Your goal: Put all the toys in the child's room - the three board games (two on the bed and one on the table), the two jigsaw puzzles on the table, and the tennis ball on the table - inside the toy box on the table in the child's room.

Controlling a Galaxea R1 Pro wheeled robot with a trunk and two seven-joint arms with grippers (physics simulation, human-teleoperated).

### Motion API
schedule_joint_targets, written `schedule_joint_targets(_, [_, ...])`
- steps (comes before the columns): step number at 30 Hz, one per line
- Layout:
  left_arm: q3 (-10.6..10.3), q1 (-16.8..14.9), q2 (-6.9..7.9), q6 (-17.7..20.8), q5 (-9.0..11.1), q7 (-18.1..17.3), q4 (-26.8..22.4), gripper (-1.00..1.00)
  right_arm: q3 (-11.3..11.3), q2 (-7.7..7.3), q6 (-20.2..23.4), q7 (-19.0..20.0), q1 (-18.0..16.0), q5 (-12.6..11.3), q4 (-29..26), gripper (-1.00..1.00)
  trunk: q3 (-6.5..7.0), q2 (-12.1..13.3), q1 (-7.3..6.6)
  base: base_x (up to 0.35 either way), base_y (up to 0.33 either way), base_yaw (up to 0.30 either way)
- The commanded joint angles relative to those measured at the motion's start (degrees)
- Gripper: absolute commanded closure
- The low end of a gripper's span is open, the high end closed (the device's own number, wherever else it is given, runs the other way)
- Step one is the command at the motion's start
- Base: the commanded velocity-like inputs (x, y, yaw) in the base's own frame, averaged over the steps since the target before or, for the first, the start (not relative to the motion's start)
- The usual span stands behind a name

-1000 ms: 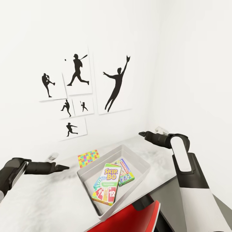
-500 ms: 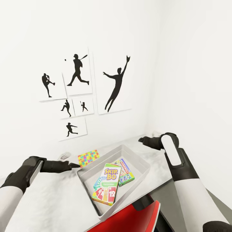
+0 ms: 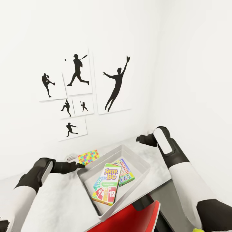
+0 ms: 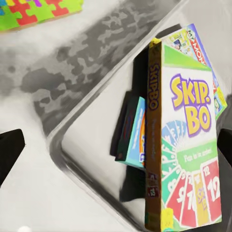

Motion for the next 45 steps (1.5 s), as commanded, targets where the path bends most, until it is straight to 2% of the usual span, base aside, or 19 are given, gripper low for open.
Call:
schedule_joint_targets(1, [0.9, 0.0, -0.41, 0.4, 0.5, 1.1, 0.1, -1.00, 0.3, 0.04, 0.1, -0.5, -0.4, -0.5, 0.8, -1.00, -0.14, -0.1, 0.04, 0.000, 0.000, 0.000])
schedule_joint_targets(2, [2.3, 0.0, -1.22, 0.3, 0.5, 3.0, 0.2, -1.00, 0.7, 0.23, 0.0, -0.5, -1.0, -0.4, 2.6, -1.00, -0.14, -0.1, 0.04, 0.000, 0.000, 0.000])
schedule_joint_targets(4, [3.7, 0.1, -2.30, 0.2, 0.5, 5.8, 0.3, -1.00, 1.0, 0.68, -0.2, -0.5, -1.7, -0.3, 4.9, -1.00, -0.14, -0.1, 0.04, 0.000, 0.000, 0.000])
schedule_joint_targets(7, [4.6, 0.2, -3.28, -0.1, 0.4, 8.8, 0.4, -1.00, 1.3, 1.15, -0.4, -0.5, -2.1, -0.3, 7.0, -1.00, -0.14, -0.1, 0.04, 0.000, 0.000, 0.000])
schedule_joint_targets(14, [5.3, 0.2, -4.31, -0.3, 0.4, 12.7, 2.0, -1.00, 1.5, 1.49, -0.5, -0.5, -2.6, -0.2, 11.1, -1.00, -0.14, -0.1, 0.04, 0.000, 0.000, 0.000])
schedule_joint_targets(25, [5.5, 0.2, -4.69, -0.4, 0.5, 15.6, 4.1, -1.00, 2.0, 1.53, -1.0, -0.5, -3.1, -0.1, 16.8, -1.00, -0.14, -0.1, 0.04, 0.000, 0.000, 0.000])
schedule_joint_targets(31, [5.9, 0.2, -5.35, -0.4, 0.5, 16.8, 4.5, -1.00, 3.5, 1.53, -1.4, -0.4, -3.1, 1.0, 17.2, -1.00, -0.14, -0.1, 0.04, 0.000, 0.000, 0.000])
schedule_joint_targets(45, [7.0, 0.2, -5.55, -0.3, 0.5, 17.1, 4.6, -1.00, 4.2, 1.52, -1.6, -0.4, -4.6, 2.1, 17.2, -1.00, -0.14, -0.1, 0.04, 0.000, 0.000, 0.000])
